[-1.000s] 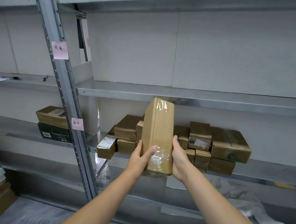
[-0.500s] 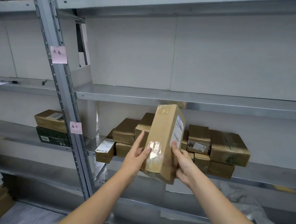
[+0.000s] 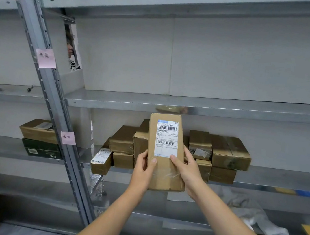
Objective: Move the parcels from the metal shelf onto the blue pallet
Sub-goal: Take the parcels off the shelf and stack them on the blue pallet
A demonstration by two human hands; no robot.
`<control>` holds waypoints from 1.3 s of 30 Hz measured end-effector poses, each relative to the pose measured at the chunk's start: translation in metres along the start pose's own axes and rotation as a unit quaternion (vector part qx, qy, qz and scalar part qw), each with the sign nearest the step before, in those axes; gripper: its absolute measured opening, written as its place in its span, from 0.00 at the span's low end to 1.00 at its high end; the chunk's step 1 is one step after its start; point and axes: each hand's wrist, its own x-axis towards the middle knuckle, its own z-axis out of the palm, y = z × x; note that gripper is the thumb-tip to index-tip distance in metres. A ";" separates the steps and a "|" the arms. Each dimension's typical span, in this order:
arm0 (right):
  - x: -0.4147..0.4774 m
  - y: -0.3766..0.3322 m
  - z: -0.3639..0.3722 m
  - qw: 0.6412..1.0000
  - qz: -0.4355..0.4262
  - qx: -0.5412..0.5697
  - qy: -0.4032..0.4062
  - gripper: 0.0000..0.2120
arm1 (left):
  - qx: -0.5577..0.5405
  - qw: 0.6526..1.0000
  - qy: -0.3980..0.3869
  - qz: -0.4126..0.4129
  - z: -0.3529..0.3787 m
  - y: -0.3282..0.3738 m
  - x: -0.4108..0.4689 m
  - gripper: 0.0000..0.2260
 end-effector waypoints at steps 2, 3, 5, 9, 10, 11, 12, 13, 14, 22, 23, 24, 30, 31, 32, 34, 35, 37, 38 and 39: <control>-0.001 -0.001 -0.008 1.000 -0.009 -0.004 -0.002 0.24 | 0.008 1.000 -0.010 0.002 0.002 -0.006 0.006 0.19; -0.002 -0.002 -0.012 1.000 -0.011 -0.005 0.004 0.24 | 0.009 1.000 -0.018 0.001 0.004 -0.007 0.009 0.19; -0.004 -0.003 -0.019 1.000 -0.015 -0.009 0.014 0.23 | 0.013 0.999 -0.033 -0.002 0.012 -0.008 0.015 0.21; -0.003 -0.011 -0.033 0.998 -0.019 -0.024 0.053 0.23 | 0.009 0.997 -0.073 -0.001 0.029 -0.008 0.028 0.23; -0.002 -0.013 -0.036 0.998 -0.020 -0.027 0.061 0.23 | 0.007 0.997 -0.080 -0.001 0.033 -0.008 0.031 0.23; -0.002 -0.014 -0.040 0.997 -0.019 -0.030 0.074 0.23 | 0.005 0.996 -0.090 -0.001 0.038 -0.007 0.033 0.23; -0.003 -0.015 -0.043 0.995 -0.017 -0.032 0.090 0.23 | 0.004 0.995 -0.102 -0.001 0.042 -0.007 0.036 0.23; -0.004 -0.015 -0.047 0.993 -0.014 -0.034 0.108 0.23 | 0.002 0.993 -0.116 -0.002 0.049 -0.007 0.038 0.22; -0.007 -0.016 -0.052 0.991 -0.011 -0.036 0.127 0.24 | -0.002 0.992 -0.130 -0.003 0.057 -0.007 0.039 0.22; -0.041 -0.009 -0.096 0.954 -0.003 -0.040 0.296 0.25 | -0.041 0.969 -0.241 -0.035 0.117 -0.026 0.020 0.15; -0.048 -0.007 -0.102 0.949 -0.002 -0.037 0.315 0.25 | -0.045 0.964 -0.258 -0.037 0.126 -0.028 0.016 0.14; -0.057 -0.006 -0.109 0.943 0.003 -0.033 0.331 0.25 | -0.051 0.959 -0.275 -0.039 0.136 -0.029 0.012 0.14; -0.114 -0.003 -0.157 0.909 0.024 -0.017 0.415 0.25 | -0.063 0.925 -0.369 -0.064 0.190 -0.037 -0.032 0.15; -0.125 -0.003 -0.167 0.903 0.026 -0.013 0.428 0.26 | -0.065 0.920 -0.382 -0.066 0.202 -0.037 -0.043 0.14; -0.136 -0.004 -0.178 0.897 0.030 -0.011 0.441 0.27 | -0.070 0.915 -0.393 -0.063 0.213 -0.036 -0.053 0.14; -0.158 -0.007 -0.201 0.883 0.038 -0.010 0.467 0.27 | -0.072 0.907 -0.412 -0.055 0.239 -0.034 -0.073 0.14; -0.167 -0.008 -0.211 0.878 0.039 -0.008 0.476 0.26 | -0.070 0.904 -0.418 -0.052 0.250 -0.033 -0.082 0.15; -0.188 -0.009 -0.236 0.869 0.038 -0.004 0.494 0.26 | -0.070 0.897 -0.433 -0.050 0.275 -0.031 -0.104 0.16; -0.198 -0.011 -0.250 0.865 0.038 -0.003 0.500 0.26 | -0.073 0.894 -0.439 -0.047 0.289 -0.031 -0.114 0.15; -0.209 -0.012 -0.265 0.862 0.038 -0.004 0.505 0.26 | -0.075 0.891 -0.445 -0.047 0.304 -0.031 -0.125 0.15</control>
